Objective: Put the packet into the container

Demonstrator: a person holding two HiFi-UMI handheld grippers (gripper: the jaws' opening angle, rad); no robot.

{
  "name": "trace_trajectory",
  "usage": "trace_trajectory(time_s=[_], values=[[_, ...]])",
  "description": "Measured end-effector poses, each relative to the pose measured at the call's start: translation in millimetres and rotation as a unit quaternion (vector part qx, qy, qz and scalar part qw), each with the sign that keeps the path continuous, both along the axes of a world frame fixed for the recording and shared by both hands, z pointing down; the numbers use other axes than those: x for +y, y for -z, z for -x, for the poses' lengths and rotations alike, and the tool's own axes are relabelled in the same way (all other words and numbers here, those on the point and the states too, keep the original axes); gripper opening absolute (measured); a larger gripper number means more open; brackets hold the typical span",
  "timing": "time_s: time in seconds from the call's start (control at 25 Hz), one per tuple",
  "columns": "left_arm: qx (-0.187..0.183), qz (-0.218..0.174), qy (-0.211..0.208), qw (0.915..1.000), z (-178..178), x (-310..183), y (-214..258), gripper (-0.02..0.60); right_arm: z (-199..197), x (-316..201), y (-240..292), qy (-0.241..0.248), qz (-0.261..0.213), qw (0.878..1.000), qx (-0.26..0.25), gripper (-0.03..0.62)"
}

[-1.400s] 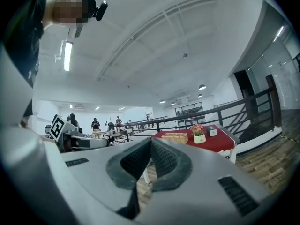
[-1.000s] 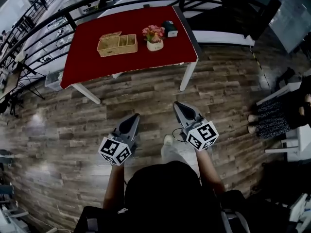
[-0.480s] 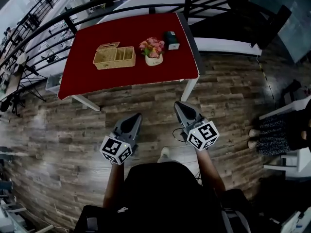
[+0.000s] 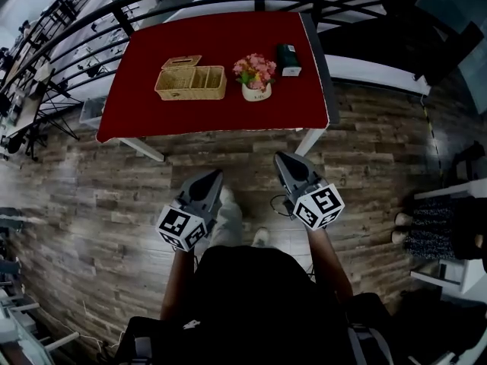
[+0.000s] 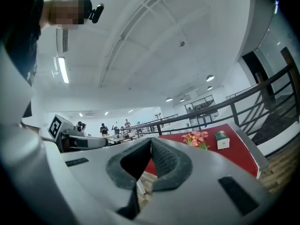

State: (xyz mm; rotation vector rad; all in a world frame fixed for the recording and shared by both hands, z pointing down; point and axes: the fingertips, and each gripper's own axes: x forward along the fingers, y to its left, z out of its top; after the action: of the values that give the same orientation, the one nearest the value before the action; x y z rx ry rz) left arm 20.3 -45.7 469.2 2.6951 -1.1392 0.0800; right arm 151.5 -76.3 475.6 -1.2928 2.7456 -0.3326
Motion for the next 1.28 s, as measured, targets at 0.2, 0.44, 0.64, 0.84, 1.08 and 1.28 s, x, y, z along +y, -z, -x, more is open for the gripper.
trace_trajectory(time_s=[0.2, 0.44, 0.64, 0.84, 1.08, 1.28], values=[[0.005, -0.004, -0.014, 0.9999, -8, -40, -1, 0.008, -4, -34, -2, -0.008, 0.0, 1.0, 0.005, 0.021], [-0.013, -0.014, -0.031, 0.9993, 0, -111, -12, 0.008, 2, -104, -9, -0.024, 0.007, 1.0, 0.009, 0.021], [-0.002, -0.002, -0.048, 0.9989, 11, -170, -12, 0.008, 22, -160, -10, -0.032, 0.014, 0.999, 0.025, 0.021], [0.006, -0.001, -0.067, 0.9977, 32, -224, -6, 0.008, 30, -215, -2, -0.067, 0.018, 0.997, 0.034, 0.021], [0.019, 0.004, -0.08, 0.9966, 63, -285, -10, 0.008, 51, -270, -1, -0.091, 0.023, 0.995, 0.047, 0.021], [0.028, 0.01, -0.096, 0.9949, 66, -311, -19, 0.008, 47, -296, -12, -0.113, 0.039, 0.991, 0.064, 0.021]])
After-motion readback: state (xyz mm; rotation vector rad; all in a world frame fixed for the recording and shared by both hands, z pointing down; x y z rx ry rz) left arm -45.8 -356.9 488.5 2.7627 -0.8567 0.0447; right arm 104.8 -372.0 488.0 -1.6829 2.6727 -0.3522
